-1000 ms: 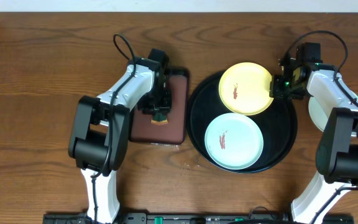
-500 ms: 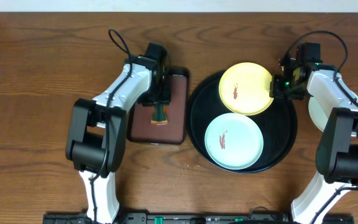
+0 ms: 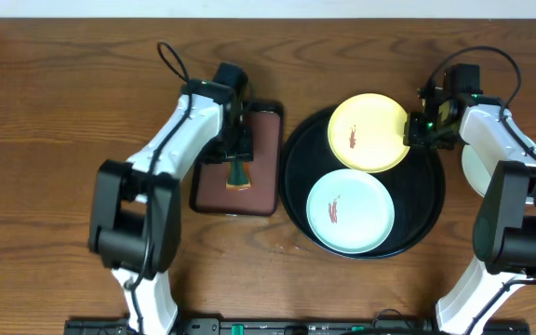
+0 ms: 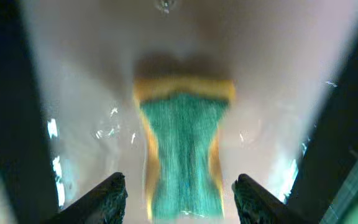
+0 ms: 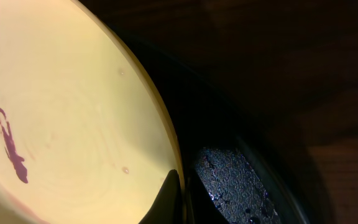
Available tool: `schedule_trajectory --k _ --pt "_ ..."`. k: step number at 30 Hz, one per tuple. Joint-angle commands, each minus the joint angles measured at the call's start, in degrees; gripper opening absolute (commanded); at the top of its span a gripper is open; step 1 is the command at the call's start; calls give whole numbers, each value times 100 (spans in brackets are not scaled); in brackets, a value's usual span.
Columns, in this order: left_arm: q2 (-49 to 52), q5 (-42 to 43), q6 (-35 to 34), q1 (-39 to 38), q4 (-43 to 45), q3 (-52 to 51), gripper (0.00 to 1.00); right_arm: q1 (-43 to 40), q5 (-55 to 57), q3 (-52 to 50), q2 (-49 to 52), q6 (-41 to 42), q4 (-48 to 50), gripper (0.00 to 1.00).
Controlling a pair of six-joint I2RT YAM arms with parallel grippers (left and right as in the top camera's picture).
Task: Clean dirty plates on tray and stack at the side
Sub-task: 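Reach the left gripper down and grasp the green sponge on the brown tray, then carry the sponge with the left gripper onto the yellow plate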
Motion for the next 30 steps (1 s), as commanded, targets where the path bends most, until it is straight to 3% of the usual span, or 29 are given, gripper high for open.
schedule_trajectory --k 1,3,6,13,15,16,22,30 --pt "-243 -26 -39 -37 -249 179 58 -24 33 11 -155 35 -24 1" --pt "-240 -28 -155 -61 -177 11 58 -24 33 11 -155 35 -24 1" --pt "-236 -28 -339 -116 153 -352 49 -24 33 11 -155 37 -24 1" --pt "-232 -26 -505 -195 1036 -1250 39 -24 33 11 -155 37 -24 1" --pt "-232 -31 -501 -195 1480 -1521 15 -24 31 11 -155 37 -24 1" --pt "-232 -31 -498 -195 1574 -1576 8 -24 33 11 -155 37 -24 1" --pt "-249 -44 -109 -164 1322 -1338 7 -24 31 11 -157 20 -26 1" --pt "-584 -7 -114 -131 234 181 7 -24 -155 11 -151 -702 50 13"
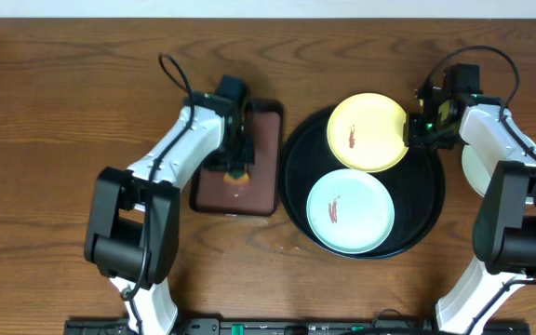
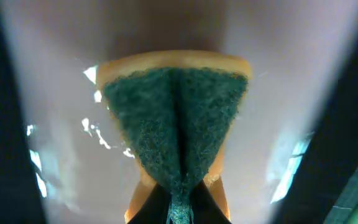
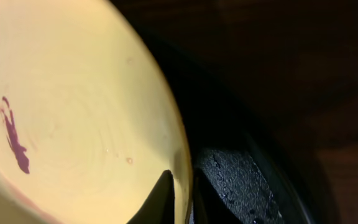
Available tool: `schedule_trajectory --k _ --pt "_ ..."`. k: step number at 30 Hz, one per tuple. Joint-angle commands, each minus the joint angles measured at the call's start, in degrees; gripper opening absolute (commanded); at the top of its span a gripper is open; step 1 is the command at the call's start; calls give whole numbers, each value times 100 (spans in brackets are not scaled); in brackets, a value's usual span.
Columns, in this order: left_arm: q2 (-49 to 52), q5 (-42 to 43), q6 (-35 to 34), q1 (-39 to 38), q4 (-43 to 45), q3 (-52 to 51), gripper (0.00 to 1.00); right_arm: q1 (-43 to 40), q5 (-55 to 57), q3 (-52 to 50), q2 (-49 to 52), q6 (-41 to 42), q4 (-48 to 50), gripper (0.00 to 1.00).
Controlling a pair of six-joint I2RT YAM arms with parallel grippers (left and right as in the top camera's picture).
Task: Clean dirty plates on tray and stack at the side
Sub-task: 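Carry the sponge with the left gripper onto the yellow plate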
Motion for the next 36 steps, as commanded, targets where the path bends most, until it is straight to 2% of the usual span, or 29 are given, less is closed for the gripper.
schedule_trajectory --k 1,3,5,11,14,17,24,32,36 --pt "-321 -4 120 -28 -181 942 7 -22 26 4 -140 -380 125 16" --pt "-330 118 120 -94 -166 1198 7 -15 166 2 -87 -378 264 23" --pt "-330 358 118 -153 13 1309 8 -17 319 2 -24 -376 374 25" --pt "-328 717 -254 -315 761 1314 7 -17 310 0 245 -380 752 20" --pt "-319 894 -382 -452 1185 1311 7 -4 157 0 354 -376 833 7" --pt "-310 894 -446 -621 1469 1314 7 17 -184 0 407 -374 807 1" --pt "-249 896 -772 -981 1971 1314 7 98 -221 0 378 144 367 1" --pt "437 1410 -1283 -1469 3104 1314 8 195 -212 2 212 136 96 1" --pt "815 1556 -1405 -1624 3359 1314 7 284 -146 2 170 131 63 1"
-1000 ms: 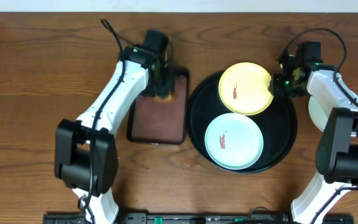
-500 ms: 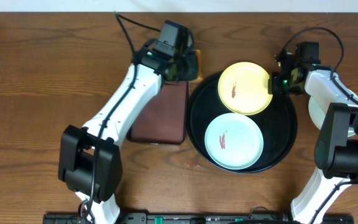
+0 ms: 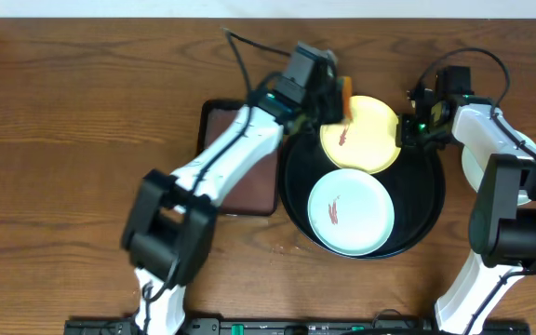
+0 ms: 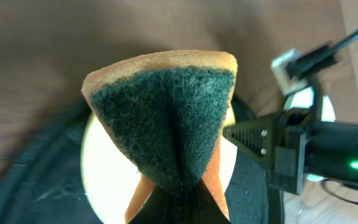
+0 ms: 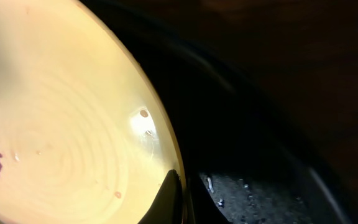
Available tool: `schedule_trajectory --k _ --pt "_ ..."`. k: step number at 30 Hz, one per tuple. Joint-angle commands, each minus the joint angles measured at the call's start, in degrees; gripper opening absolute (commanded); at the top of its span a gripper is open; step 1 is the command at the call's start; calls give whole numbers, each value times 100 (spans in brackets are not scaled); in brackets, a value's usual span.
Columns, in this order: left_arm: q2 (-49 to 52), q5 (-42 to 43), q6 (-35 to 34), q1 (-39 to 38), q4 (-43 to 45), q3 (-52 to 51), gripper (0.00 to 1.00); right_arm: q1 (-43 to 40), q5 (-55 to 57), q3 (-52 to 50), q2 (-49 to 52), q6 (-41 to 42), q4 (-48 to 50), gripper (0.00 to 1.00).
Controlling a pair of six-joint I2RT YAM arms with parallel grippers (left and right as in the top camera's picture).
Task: Clean dirty plates on tray and stack at the side
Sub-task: 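Carry the sponge with the left gripper onto the yellow plate, then scrub the yellow plate with the sponge while the right gripper holds it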
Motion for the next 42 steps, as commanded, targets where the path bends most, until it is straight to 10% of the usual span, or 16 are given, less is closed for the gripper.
schedule_trajectory --k 1,24,35,42 --pt "398 315 -223 -151 131 92 7 168 74 -9 -90 22 -103 1" --pt "1698 1117 -883 -192 247 96 7 264 103 -9 -92 -107 -269 1" --pt "1661 -2081 798 15 -2188 1161 7 264 103 -9 -92 -111 -267 1" --pt "1733 -1899 750 -350 -1926 1220 7 267 168 -9 -92 -114 -269 1"
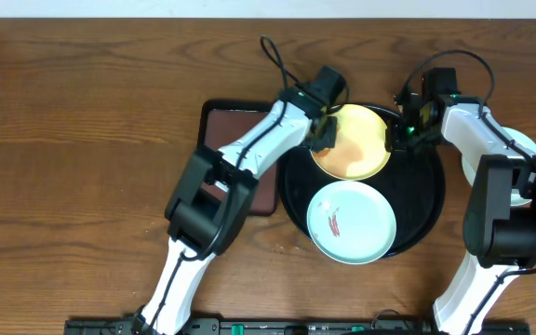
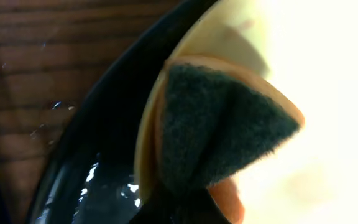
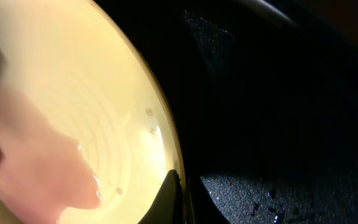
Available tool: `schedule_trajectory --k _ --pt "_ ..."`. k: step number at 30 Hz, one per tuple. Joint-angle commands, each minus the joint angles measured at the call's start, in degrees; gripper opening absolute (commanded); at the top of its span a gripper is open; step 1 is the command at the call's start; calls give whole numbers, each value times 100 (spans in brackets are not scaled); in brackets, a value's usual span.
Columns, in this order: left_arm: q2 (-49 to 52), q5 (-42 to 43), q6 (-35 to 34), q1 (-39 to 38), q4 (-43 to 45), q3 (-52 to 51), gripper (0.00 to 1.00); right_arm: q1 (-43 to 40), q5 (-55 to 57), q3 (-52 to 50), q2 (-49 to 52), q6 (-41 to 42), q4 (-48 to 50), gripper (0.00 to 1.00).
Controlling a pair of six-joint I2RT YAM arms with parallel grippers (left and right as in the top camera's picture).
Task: Clean dirty plates on tray and stack at the side
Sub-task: 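Scrub the yellow plate with the sponge while the right gripper holds it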
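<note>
The yellow plate (image 1: 354,141) is tilted up over the far part of the round black tray (image 1: 426,212). My right gripper (image 1: 404,133) is shut on its right rim (image 3: 166,149). My left gripper (image 1: 325,126) is shut on a green-and-orange sponge (image 2: 219,134), which presses on the plate's left edge (image 2: 143,146). An orange-pink wet patch (image 3: 36,168) covers the plate's lower part. A pale blue plate (image 1: 353,221) with a red stain (image 1: 334,223) lies flat at the tray's near side.
A brown rectangular tray (image 1: 235,154) lies left of the black tray, partly under my left arm. A white plate (image 1: 519,149) sits on the wooden table (image 1: 63,167) at the right, behind my right arm.
The sponge has come down from above the yellow plate onto its left edge. The plate now stands more tilted, its stain gone from view and an orange-pink wet patch across it.
My left gripper stood open over the sponge in the brown tray while my right held the yellow plate's rim. Then the left was shut on the sponge, then it held the sponge above the yellow plate. Now the sponge rests against that plate.
</note>
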Motion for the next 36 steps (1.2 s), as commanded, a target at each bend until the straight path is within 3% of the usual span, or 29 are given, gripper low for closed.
schedule_trajectory --k 1,10,19,28,36 --pt "227 -275 125 -146 208 94 7 -7 227 -7 -92 -90 -15 1" --pt "643 1473 -1316 -442 1040 94 8 24 262 -7 -92 -90 -15 1" --pt "726 2201 -1305 -306 933 96 7 28 262 -7 -92 -90 -17 1" --pt "726 127 -426 315 -787 654 7 28 262 -7 -92 -90 -15 1" --pt "726 -1307 170 232 -839 772 8 28 262 -7 -92 -90 -13 1"
